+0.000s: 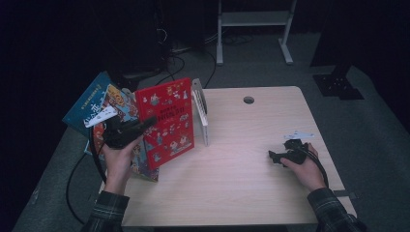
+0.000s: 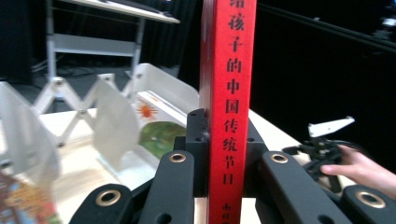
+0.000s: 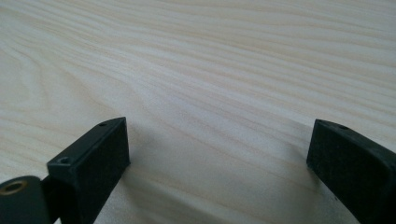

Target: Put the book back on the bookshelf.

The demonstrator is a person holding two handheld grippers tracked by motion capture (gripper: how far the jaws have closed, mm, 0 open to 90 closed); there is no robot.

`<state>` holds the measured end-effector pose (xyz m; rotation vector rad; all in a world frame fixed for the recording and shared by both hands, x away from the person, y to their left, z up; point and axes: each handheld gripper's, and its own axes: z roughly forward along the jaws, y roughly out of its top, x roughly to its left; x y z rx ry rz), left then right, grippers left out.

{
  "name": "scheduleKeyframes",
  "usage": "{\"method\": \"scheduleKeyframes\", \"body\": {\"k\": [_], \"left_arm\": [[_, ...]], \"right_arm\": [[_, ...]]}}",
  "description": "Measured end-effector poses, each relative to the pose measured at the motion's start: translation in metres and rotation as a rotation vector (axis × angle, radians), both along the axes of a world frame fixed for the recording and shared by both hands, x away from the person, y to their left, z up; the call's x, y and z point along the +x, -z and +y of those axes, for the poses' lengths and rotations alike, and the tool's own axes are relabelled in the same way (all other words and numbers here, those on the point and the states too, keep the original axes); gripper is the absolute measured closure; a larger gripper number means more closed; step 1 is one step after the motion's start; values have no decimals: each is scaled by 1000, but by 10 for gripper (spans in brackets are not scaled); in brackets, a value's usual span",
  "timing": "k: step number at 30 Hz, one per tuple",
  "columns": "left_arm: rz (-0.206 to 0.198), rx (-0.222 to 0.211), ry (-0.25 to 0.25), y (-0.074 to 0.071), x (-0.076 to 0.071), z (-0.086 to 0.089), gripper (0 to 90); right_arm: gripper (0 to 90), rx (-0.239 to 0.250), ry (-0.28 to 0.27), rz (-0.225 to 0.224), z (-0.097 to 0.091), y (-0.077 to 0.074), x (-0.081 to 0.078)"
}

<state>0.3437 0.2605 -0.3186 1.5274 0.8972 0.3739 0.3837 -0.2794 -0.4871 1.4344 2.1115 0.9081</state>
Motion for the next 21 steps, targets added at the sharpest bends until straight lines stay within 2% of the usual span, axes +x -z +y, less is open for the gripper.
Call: {"method": "scheduleKeyframes", "body": {"k": [4, 11, 21], "left_arm": [[3, 14, -63, 2, 1, 5, 793], [8, 47, -135, 3, 4, 10, 793], [11, 60, -250, 7, 19, 5, 793]], "right_arm": [[47, 1, 1, -1, 0, 0, 0], [47, 1, 1, -2, 0, 0, 0], [40, 1, 2, 0, 0, 0, 1]]}}
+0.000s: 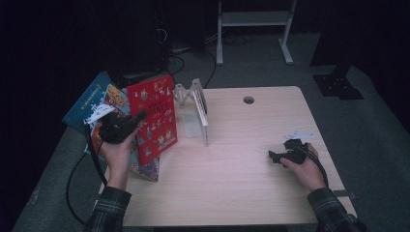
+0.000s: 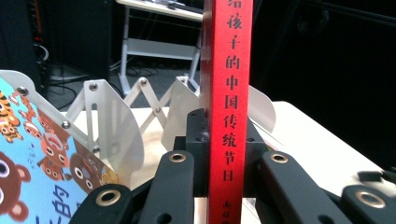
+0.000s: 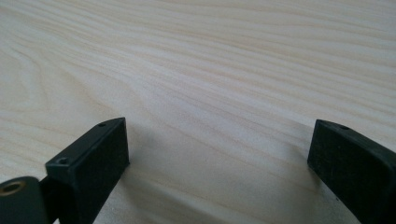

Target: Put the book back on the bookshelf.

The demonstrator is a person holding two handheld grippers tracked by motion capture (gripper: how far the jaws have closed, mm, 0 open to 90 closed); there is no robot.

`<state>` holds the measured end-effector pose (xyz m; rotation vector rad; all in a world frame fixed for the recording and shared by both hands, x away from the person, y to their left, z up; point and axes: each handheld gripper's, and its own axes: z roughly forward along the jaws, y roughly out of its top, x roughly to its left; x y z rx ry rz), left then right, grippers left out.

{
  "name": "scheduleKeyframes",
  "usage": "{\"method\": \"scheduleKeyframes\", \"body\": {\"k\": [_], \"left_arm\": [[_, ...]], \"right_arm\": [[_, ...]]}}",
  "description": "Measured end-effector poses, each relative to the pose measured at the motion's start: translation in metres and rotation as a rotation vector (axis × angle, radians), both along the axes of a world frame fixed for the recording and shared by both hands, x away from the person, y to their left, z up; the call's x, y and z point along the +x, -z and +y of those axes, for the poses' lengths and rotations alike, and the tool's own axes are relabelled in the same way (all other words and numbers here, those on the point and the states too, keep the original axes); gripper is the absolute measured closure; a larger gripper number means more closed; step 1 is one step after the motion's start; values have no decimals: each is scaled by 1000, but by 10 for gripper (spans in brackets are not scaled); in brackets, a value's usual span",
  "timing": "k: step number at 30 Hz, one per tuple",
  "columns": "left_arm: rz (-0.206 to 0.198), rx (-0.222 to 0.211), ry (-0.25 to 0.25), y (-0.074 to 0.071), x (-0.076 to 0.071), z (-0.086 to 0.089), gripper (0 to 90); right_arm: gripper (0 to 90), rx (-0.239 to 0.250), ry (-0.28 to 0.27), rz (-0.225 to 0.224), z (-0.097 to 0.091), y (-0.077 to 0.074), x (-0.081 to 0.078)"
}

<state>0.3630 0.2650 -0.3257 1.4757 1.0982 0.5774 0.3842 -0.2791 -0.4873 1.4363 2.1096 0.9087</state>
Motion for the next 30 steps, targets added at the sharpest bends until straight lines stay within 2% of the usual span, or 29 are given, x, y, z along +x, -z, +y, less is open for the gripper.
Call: {"method": "scheduleKeyframes", "body": {"k": [8, 14, 17, 20, 26, 30], "left_arm": [[-6, 35, -42, 8, 20, -14, 793], [-5, 30, -77, 14, 37, -17, 793], [-12, 44, -86, 16, 44, -19, 793], [-19, 34, -96, 18, 52, -21, 793], [-48, 28, -104, 23, 58, -23, 793], [-47, 34, -108, 26, 57, -24, 792]], "right_arm": [[33, -1, -1, 2, 0, 0, 1], [33, -1, -2, 3, 0, 0, 1], [31, -1, -2, 3, 0, 0, 1], [30, -1, -2, 4, 0, 0, 1], [29, 0, -2, 4, 0, 0, 1], [30, 0, -2, 4, 0, 0, 1]]}}
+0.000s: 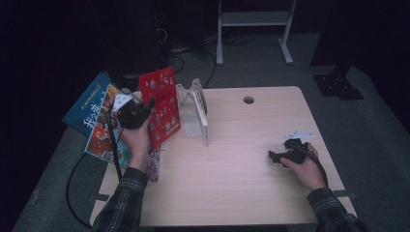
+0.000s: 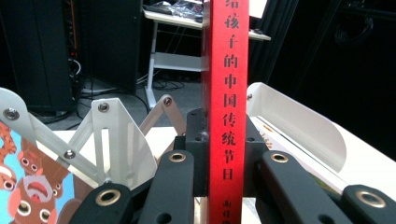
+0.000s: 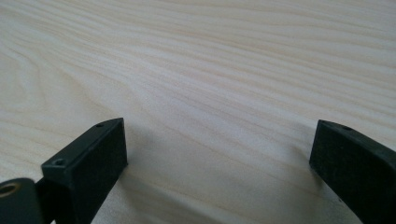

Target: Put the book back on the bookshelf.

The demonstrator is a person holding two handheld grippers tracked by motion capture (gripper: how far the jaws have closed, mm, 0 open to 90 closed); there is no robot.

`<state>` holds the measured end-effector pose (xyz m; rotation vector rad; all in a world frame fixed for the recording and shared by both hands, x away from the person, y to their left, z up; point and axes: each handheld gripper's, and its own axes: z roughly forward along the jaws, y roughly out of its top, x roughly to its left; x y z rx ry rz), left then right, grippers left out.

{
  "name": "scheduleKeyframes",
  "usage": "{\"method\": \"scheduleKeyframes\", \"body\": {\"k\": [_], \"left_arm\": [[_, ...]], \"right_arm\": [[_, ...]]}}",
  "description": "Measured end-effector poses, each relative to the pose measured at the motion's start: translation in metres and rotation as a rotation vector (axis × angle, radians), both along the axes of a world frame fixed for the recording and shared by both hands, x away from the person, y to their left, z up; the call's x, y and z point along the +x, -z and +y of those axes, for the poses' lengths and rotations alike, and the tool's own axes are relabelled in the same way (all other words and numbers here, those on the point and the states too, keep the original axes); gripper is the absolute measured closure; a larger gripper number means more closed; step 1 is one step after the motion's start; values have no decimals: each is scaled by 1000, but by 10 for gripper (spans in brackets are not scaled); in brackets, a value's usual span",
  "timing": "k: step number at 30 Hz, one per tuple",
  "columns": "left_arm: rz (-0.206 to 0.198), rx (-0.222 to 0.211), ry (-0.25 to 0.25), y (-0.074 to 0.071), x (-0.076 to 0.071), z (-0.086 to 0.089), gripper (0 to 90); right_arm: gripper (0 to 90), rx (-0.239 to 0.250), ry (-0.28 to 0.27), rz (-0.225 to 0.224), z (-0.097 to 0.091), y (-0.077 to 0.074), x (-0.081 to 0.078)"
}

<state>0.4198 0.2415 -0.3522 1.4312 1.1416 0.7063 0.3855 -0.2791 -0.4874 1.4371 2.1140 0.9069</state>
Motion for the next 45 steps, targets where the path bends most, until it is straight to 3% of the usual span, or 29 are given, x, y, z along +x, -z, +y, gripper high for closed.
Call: {"method": "scheduleKeyframes", "body": {"k": [12, 19, 22, 29, 38, 45], "left_arm": [[28, 60, -11, 8, -8, -8, 790], [79, 92, -34, 16, -6, -9, 790], [120, 118, -38, 20, -2, -11, 788], [162, 119, -38, 20, 0, -12, 770], [195, 120, -24, 16, -12, -5, 599], [255, 100, -4, 11, -28, 1, 435]], "right_arm": [[29, 0, 0, 0, 0, 0, 0], [29, 0, 0, 0, 0, 0, 0], [29, -1, -1, 0, 0, 0, 0], [29, 0, 0, 1, 0, 0, 0], [29, 1, -6, 0, -1, 0, 0], [29, 1, -7, 1, -1, 0, -1]]}}
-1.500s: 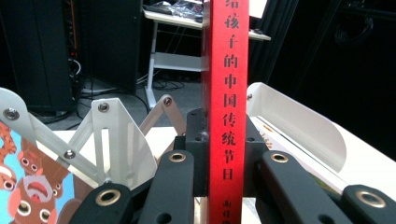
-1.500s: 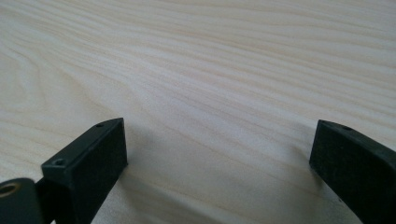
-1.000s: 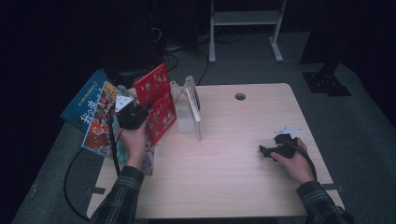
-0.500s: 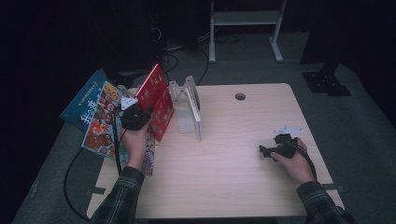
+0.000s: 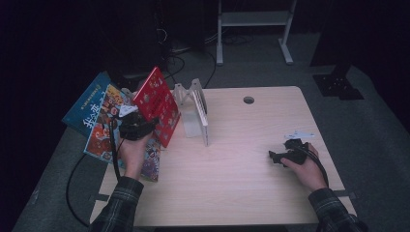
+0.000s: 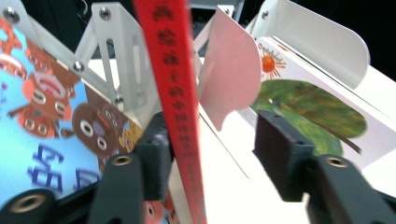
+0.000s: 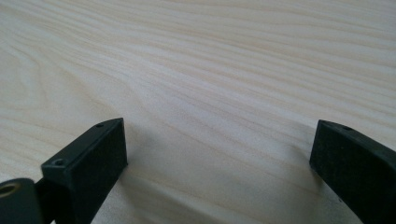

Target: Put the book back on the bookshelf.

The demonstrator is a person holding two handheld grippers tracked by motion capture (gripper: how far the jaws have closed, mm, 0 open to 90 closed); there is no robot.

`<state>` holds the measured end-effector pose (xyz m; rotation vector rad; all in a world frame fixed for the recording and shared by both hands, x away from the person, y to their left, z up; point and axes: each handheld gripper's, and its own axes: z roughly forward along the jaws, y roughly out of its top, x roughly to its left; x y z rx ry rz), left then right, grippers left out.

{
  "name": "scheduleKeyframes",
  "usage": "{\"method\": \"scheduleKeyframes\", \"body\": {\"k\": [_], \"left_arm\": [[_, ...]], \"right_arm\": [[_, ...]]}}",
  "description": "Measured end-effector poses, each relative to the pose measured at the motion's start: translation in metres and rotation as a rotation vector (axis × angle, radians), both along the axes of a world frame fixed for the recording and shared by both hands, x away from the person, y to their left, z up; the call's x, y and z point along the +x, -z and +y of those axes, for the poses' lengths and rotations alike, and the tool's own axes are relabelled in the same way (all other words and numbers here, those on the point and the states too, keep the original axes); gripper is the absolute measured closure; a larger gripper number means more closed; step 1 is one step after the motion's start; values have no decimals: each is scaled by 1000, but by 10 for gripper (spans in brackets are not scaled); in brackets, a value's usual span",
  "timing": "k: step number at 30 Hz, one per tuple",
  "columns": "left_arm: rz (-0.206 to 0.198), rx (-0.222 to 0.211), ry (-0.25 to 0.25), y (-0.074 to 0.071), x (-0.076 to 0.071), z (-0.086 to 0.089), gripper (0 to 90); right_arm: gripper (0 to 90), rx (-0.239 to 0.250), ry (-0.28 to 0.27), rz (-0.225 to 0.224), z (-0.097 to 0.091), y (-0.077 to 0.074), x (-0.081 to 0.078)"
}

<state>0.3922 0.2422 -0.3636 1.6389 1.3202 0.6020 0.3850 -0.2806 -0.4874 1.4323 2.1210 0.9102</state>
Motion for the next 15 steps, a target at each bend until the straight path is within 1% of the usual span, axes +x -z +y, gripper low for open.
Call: {"method": "scheduleKeyframes", "body": {"k": [3, 4, 5, 7, 9, 12, 14, 15], "left_arm": [[21, 1, 6, -2, -10, 2, 363], [35, -12, 6, -3, -15, 3, 343], [31, -19, 17, -3, -19, 4, 332], [38, -23, 23, -3, -28, 3, 312], [41, -20, 40, -2, -35, 2, 290], [54, 7, 97, 4, -48, -6, 270], [66, 31, 142, 9, -54, -11, 246], [75, 48, 182, 12, -56, -16, 230]], "right_arm": [[28, 0, 0, 0, 0, 0, 0], [28, -1, 0, 0, 0, 0, 0], [29, 0, 0, 0, 0, 0, 0], [29, 0, 0, 0, 0, 0, 0], [29, 0, 2, 1, 0, 0, 0], [28, 0, 2, 1, 0, 0, 0], [29, -1, 3, 1, 0, 0, -1], [28, -1, 3, 1, 0, 0, -1]]}}
